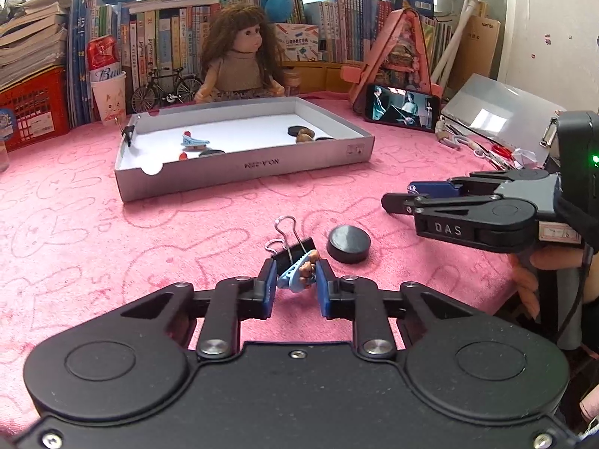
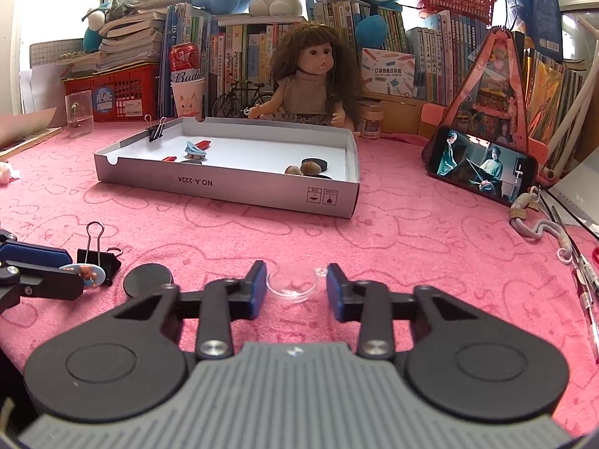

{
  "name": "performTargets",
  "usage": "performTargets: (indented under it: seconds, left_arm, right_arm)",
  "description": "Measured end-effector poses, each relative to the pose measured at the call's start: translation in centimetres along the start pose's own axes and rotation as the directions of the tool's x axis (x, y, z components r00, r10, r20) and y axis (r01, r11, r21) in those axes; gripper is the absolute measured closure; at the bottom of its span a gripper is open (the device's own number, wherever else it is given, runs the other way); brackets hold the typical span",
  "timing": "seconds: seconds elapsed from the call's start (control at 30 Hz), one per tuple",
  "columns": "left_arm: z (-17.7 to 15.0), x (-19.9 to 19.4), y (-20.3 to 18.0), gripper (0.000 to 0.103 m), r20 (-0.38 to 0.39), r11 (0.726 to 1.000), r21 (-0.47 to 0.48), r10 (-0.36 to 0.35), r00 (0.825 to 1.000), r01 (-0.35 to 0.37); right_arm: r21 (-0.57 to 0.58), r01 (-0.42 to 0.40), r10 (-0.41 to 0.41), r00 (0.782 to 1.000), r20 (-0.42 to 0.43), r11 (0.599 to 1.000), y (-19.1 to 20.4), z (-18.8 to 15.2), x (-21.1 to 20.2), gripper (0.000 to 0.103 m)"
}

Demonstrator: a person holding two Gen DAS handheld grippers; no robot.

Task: Organize rigid objects
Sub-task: 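Close the left tool on the blue decorated hair clip while the right tool closes on the clear lid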

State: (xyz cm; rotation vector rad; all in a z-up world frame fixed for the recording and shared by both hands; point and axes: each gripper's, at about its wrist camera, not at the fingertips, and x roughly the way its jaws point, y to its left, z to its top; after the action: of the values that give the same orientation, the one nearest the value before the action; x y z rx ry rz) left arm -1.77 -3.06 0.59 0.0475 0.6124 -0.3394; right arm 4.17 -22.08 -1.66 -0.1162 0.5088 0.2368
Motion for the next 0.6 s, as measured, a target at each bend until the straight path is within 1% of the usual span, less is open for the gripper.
performTargets:
  seconds: [0.43, 0.53, 0.6]
  left_arm:
    - [0.7, -0.2, 1.4, 0.082, 0.029, 0.998, -0.04, 0.054, 0.998, -0.053]
    - [0.7, -0.2, 1.8, 0.082, 0.036, 0.996, -0.046, 0.073, 0.997, -0.072]
    - [0.8, 0.0, 2.1, 0.082, 0.037, 0.994, -0.052, 0.1, 0.994, -0.098]
  right_arm:
    - [-0.013, -0.026, 0.026, 0.999, 0.019, 1.0, 0.8, 0.5, 0.0, 0.063]
    - [-0.01, -0.025, 0.025, 1.0, 0.017, 1.0, 0.8, 0.5, 0.0, 0.063]
    - [-0.008, -0.024, 0.025, 1.0, 0.015, 1.0, 0.8, 0.5, 0.0, 0.063]
